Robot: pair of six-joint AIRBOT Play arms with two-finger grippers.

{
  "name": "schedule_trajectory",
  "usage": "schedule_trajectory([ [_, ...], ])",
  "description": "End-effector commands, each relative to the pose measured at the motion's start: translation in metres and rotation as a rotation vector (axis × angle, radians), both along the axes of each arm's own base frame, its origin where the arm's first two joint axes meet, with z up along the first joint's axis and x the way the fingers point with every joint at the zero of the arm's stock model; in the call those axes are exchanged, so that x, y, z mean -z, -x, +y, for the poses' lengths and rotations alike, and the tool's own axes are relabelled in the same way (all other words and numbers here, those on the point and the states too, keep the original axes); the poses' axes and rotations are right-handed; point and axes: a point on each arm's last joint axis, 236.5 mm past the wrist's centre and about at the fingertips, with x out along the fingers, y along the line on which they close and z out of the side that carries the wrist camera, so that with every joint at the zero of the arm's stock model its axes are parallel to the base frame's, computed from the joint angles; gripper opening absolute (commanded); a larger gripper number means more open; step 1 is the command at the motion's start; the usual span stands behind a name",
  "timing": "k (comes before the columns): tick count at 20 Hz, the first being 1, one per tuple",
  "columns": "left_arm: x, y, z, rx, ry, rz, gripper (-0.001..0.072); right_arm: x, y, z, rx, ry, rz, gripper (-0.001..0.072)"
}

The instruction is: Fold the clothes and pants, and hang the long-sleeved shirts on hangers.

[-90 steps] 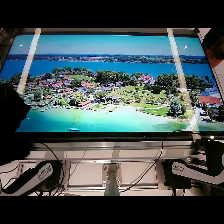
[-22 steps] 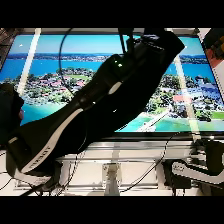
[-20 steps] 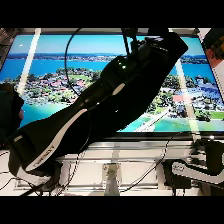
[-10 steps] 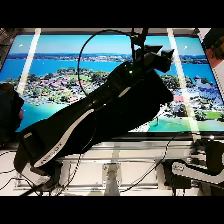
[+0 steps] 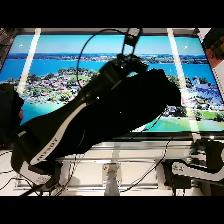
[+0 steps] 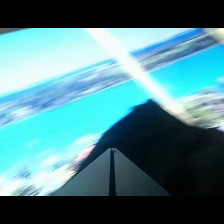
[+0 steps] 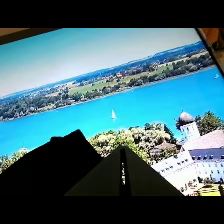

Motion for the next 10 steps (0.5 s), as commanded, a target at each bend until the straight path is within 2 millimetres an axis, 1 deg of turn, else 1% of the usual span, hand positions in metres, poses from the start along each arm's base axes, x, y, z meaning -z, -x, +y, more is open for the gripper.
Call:
schedule_trajectory([
  [1, 0.023, -0.020, 0.084, -0.135, -0.223, 0.091, 0.0010, 0.052, -0.016, 0.021, -0.081, -0.114, 0.119, 0.0017],
  [3, 0.026, -0.031, 0.135, -0.168, -0.351, 0.116, 0.0008, 0.083, -0.029, 0.043, -0.201, -0.187, 0.181, 0.0015],
  [4, 0.030, -0.034, 0.161, -0.185, -0.397, 0.148, 0.0008, 0.097, -0.035, 0.059, -0.267, -0.270, 0.200, 0.0014],
  [5, 0.035, -0.036, 0.189, -0.205, -0.415, 0.200, 0.0008, 0.110, -0.037, 0.072, -0.328, -0.350, 0.227, 0.0014],
  [6, 0.041, -0.037, 0.211, -0.213, -0.392, 0.266, 0.0008, 0.122, -0.035, 0.079, -0.375, -0.417, 0.257, 0.0014],
  [7, 0.046, -0.036, 0.228, -0.205, -0.360, 0.323, 0.0008, 0.131, -0.034, 0.081, -0.408, -0.495, 0.275, 0.0014],
  [8, 0.052, -0.033, 0.248, -0.201, -0.329, 0.391, 0.0007, 0.135, -0.038, 0.077, -0.413, -0.574, 0.259, 0.0014],
  [9, 0.060, -0.027, 0.271, -0.213, -0.319, 0.465, 0.0008, 0.136, -0.043, 0.070, -0.423, -0.649, 0.226, 0.0014],
  [10, 0.068, -0.018, 0.300, -0.243, -0.338, 0.540, 0.0007, 0.138, -0.047, 0.057, -0.426, -0.720, 0.189, 0.0014],
])
